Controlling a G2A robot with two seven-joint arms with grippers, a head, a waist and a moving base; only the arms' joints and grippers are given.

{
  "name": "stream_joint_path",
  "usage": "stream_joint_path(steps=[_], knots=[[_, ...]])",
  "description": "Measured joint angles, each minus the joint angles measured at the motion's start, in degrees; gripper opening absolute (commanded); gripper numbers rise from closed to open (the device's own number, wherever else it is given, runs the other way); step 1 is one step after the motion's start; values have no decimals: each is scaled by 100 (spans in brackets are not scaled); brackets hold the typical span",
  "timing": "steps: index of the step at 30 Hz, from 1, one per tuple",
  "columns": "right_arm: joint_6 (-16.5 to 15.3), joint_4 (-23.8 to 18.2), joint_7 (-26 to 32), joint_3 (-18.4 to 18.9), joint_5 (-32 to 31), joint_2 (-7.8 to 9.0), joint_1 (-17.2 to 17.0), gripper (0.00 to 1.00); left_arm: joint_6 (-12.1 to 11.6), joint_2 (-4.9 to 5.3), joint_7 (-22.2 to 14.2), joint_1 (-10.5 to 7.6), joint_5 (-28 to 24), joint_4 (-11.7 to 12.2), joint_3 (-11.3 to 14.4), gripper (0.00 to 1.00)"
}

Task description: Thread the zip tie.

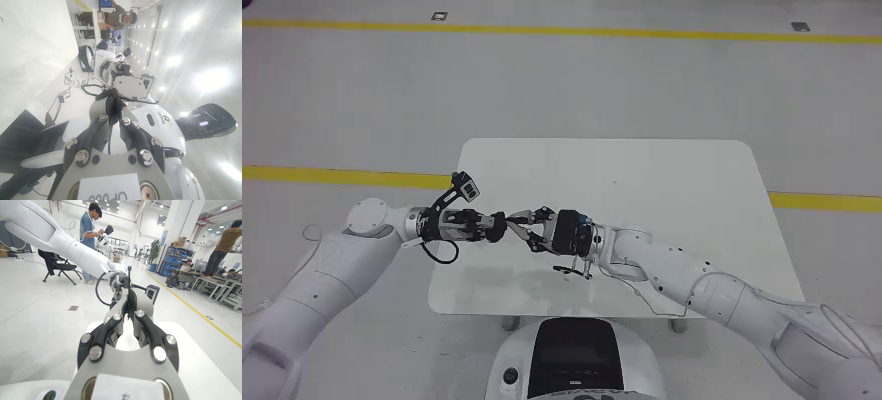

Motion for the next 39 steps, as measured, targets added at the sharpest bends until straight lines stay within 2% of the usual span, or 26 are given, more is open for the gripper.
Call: stream_joint_path(steps=[19,39], knots=[[0,-33,34,30,-96,86,-85,0,0,0,0,0,0,0,0,0],[0,38,5,-82,-45,48,-25,0,0,0,0,0,0,0,0,0]])
